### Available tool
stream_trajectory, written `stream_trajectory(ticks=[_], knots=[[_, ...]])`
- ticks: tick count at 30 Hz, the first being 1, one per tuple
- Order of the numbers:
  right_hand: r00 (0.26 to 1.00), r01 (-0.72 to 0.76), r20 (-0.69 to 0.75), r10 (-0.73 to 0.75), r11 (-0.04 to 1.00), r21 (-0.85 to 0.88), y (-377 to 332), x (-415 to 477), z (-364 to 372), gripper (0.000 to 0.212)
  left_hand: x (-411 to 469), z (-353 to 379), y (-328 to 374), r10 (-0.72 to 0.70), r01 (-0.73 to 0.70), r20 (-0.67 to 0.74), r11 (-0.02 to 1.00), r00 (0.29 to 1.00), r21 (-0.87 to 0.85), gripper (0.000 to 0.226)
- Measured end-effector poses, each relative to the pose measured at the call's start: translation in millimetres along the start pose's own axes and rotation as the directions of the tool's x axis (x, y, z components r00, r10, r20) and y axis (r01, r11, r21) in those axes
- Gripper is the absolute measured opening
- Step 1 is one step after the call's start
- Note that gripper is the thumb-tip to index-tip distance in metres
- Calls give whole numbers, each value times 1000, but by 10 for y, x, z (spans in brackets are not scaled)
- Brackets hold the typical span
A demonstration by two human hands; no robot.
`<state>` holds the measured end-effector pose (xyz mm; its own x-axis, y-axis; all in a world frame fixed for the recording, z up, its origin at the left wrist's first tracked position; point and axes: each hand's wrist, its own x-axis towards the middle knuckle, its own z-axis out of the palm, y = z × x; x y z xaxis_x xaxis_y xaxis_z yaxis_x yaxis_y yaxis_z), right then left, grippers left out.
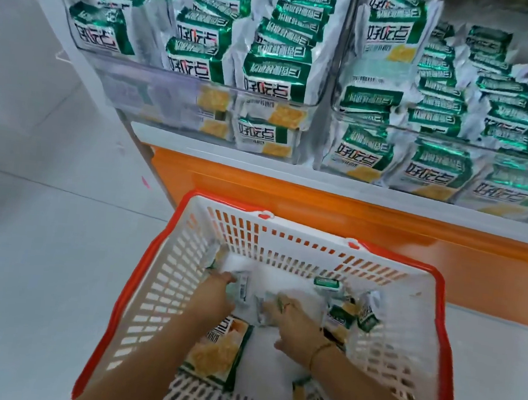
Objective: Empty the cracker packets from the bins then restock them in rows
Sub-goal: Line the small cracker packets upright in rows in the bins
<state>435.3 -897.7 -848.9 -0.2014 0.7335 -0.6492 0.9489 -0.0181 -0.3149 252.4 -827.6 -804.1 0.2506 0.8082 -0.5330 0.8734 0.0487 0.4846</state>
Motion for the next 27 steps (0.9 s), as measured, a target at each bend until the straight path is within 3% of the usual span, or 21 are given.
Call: stream_trajectory(ticks=[4,7,10,13,16,19,21,23,25,26,27], knots=[[998,14,-53,-18,997,-76,16,138,64,86,206,209,-164,18,-16,-46,999,999,40,49],[998,27,-57,-32,996,-85,67,235,95,86,335,342,-275,105,-104,-58,994,993,21,56],[996,8,-85,-13,999,-53,87,256,131,83,423,384,-318,194,-192,-26,978,981,76,65],[993,-8,-118,2,999,-53,96,195,151,71,505,375,-294,181,-181,12,970,983,160,69],[971,10,-239,0,999,41,172,183,245,58,560,352,-248,114,-111,-18,986,993,125,54],[961,-107,-206,184,936,335,184,159,142,44,586,317,-209,-17,15,-15,992,1000,-125,36],[955,-136,-110,277,732,667,155,124,-89,44,545,242,-148,-72,74,15,952,997,-297,22],[968,-134,41,246,372,918,150,25,-389,45,471,168,-99,-136,142,49,862,990,-486,22],[982,-161,163,97,-27,987,171,-152,-666,42,400,114,-70,-160,167,68,771,985,-615,56],[987,-158,162,11,-158,975,201,-242,-767,39,362,90,-64,-158,164,66,759,985,-630,69],[989,-144,132,-70,-225,964,232,-338,-867,39,322,72,-58,-159,164,66,748,985,-643,72]])
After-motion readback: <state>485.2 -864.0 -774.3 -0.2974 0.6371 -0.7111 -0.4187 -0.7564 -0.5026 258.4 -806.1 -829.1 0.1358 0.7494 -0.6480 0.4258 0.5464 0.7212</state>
